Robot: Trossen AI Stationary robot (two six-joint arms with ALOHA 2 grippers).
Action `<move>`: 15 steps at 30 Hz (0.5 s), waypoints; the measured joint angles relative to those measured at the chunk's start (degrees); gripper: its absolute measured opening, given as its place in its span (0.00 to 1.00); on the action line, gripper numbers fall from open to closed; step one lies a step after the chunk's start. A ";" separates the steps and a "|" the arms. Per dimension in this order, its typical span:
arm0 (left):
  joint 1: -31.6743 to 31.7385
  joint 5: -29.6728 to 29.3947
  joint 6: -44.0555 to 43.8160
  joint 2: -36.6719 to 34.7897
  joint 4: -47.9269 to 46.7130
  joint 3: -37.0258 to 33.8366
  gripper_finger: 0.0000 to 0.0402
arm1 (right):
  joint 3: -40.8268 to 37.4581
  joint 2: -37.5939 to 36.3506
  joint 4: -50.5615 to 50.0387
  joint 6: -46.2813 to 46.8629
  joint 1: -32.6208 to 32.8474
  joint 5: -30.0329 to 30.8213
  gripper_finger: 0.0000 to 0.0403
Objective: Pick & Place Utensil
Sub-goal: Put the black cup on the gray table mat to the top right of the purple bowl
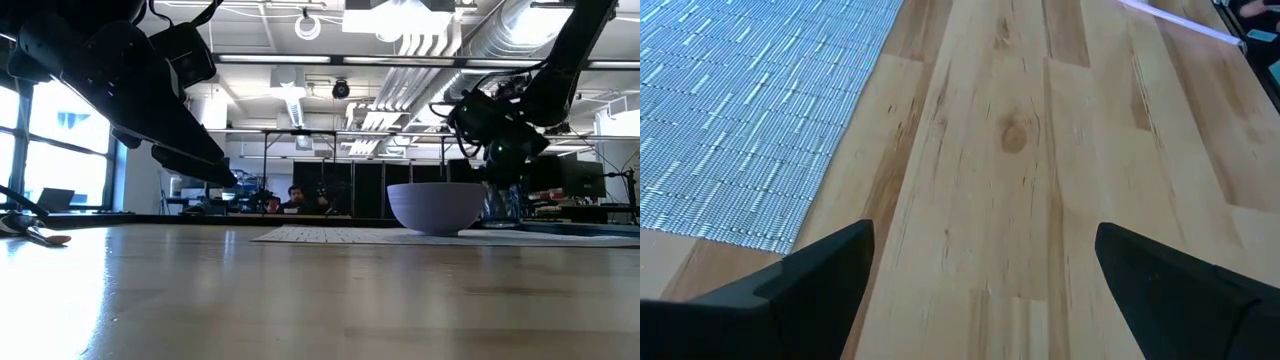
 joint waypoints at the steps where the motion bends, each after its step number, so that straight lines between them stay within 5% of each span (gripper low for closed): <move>1: 0.00 0.00 -0.09 0.00 0.00 0.00 0.94 | 0.00 -0.43 -0.36 0.12 -0.02 -0.94 0.99; 15: 0.00 0.00 -0.21 0.02 0.00 0.00 0.94 | 0.09 -0.53 -3.30 1.93 -0.02 -4.22 0.97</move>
